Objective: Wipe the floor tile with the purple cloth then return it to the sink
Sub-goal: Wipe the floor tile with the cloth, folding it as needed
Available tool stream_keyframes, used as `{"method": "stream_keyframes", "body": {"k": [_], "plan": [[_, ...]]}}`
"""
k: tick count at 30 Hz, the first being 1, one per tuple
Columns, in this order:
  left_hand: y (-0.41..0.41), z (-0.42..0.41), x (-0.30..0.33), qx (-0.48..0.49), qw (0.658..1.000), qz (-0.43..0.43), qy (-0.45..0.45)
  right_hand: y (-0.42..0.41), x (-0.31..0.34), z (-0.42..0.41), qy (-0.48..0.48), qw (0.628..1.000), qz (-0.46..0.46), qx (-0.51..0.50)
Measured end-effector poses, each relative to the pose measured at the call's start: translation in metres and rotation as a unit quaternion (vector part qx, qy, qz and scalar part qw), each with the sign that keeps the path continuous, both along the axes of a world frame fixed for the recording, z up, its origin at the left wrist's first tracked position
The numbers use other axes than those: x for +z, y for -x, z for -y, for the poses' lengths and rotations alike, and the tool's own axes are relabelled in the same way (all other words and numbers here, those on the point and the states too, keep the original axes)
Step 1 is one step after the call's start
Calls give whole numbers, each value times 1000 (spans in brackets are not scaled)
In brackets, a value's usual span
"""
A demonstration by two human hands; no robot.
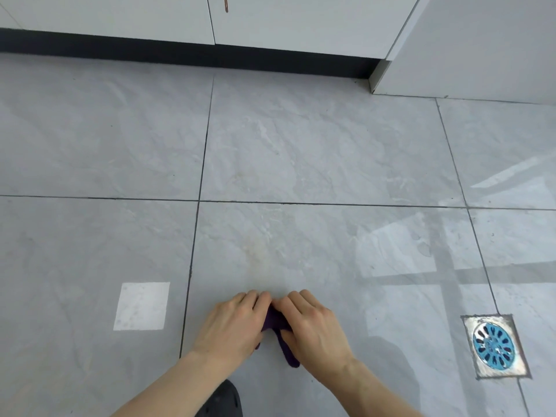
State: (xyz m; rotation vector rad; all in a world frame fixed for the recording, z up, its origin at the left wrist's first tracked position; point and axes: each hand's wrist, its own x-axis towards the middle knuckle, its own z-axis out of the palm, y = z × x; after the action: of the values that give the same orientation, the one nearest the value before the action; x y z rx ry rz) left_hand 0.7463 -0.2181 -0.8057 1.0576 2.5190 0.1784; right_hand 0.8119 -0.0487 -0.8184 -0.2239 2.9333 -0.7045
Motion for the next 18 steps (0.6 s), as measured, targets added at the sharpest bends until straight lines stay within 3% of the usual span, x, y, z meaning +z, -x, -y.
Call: {"method": "stream_keyframes", "body": {"k": [4, 10, 18], "plan": [[-8, -3, 14, 25, 999, 47, -4, -8, 7, -2, 4, 998, 55, 24], [-5, 2, 32, 98, 965, 241, -34, 11, 41, -21, 35, 966, 247, 67], [8, 13, 49, 205, 948, 211, -125, 35, 58, -17, 102, 974, 202, -5]]}}
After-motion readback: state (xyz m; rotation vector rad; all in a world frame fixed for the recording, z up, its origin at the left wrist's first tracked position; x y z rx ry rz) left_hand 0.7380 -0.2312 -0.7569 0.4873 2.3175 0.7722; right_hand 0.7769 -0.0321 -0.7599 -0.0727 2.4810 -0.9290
